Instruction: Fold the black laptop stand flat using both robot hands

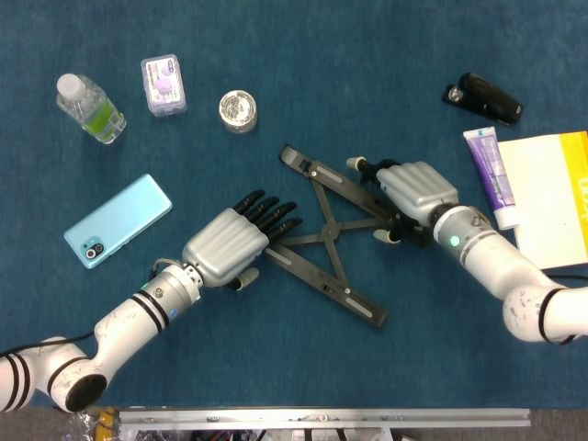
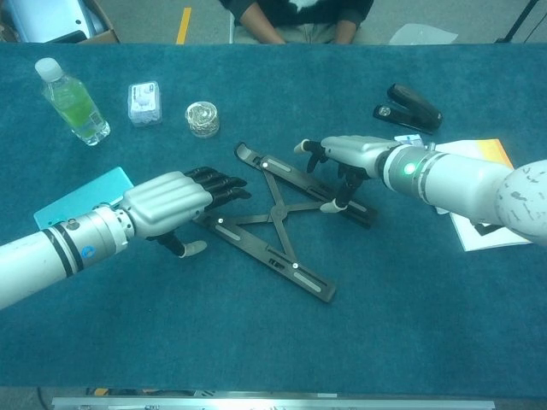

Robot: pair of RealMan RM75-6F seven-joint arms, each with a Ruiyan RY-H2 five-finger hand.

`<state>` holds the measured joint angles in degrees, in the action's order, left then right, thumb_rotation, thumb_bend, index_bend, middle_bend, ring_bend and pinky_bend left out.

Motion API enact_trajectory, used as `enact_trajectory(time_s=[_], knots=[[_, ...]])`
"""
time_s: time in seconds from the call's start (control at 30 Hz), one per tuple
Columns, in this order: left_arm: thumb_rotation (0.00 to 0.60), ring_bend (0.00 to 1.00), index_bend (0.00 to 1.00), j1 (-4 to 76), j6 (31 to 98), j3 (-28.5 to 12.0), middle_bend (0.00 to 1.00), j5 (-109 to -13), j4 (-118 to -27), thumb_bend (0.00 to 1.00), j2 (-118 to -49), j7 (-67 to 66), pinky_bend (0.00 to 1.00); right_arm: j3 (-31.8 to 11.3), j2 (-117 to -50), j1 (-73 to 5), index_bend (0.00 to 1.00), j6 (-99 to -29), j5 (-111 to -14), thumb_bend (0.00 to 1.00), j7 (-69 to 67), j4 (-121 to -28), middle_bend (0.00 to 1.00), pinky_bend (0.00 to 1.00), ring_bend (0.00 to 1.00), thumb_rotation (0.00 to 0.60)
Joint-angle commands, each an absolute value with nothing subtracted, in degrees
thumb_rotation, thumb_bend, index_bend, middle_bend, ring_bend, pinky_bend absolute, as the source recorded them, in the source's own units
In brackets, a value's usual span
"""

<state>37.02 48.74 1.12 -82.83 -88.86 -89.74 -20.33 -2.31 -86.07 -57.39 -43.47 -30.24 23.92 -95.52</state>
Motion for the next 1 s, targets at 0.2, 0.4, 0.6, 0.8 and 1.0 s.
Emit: enact_trajectory(time_s=[0.2,0.4,0.6,0.8,1.0], knots=[[0.6,0.0,0.0,37.19,48.55,1.16,0.0,-81.48,-88.21,0.34,-90.6,-19.59,0.0,-1.77,-86.72,-57.96,0.0,-43.55,-29.54,0.2,23.81,-94.82,0.22,0.29,0.13,0.6],[0.6,0.0,0.0,37.48,48.46,1.39,0.0,-81.11,-87.38,0.34,-92.11,-19.74,0.0,-1.36,-86.9,-58.04,0.0,-43.37,-29.6,0.2,23.41,-94.56,0.22,0.29,0.13,0.6],[0.6,0.0,0.0,37.71,48.71,1.23,0.0,-80.92,-85.93,0.34,-94.27,-19.15,0.0,-1.06,-86.88,-58.01,0.0,-43.29,-29.94,0.2,23.0,-94.41,0.22,0.29,0.13,0.6],[0.6,0.0,0.0,38.14,48.84,0.8,0.0,-80.71,-84.53,0.34,-95.87,-18.72,0.0,-0.97,-86.93,-58.14,0.0,-43.13,-30.05,0.2,22.64,-94.42,0.22,0.29,0.13,0.6],[0.6,0.0,0.0,38.43,48.97,0.35,0.0,-80.08,-83.25,0.34,-97.04,-18.49,0.0,-0.82,-87.18,-58.28,0.0,-42.86,-30.09,0.2,22.33,-94.19,0.22,0.29,0.13,0.6]])
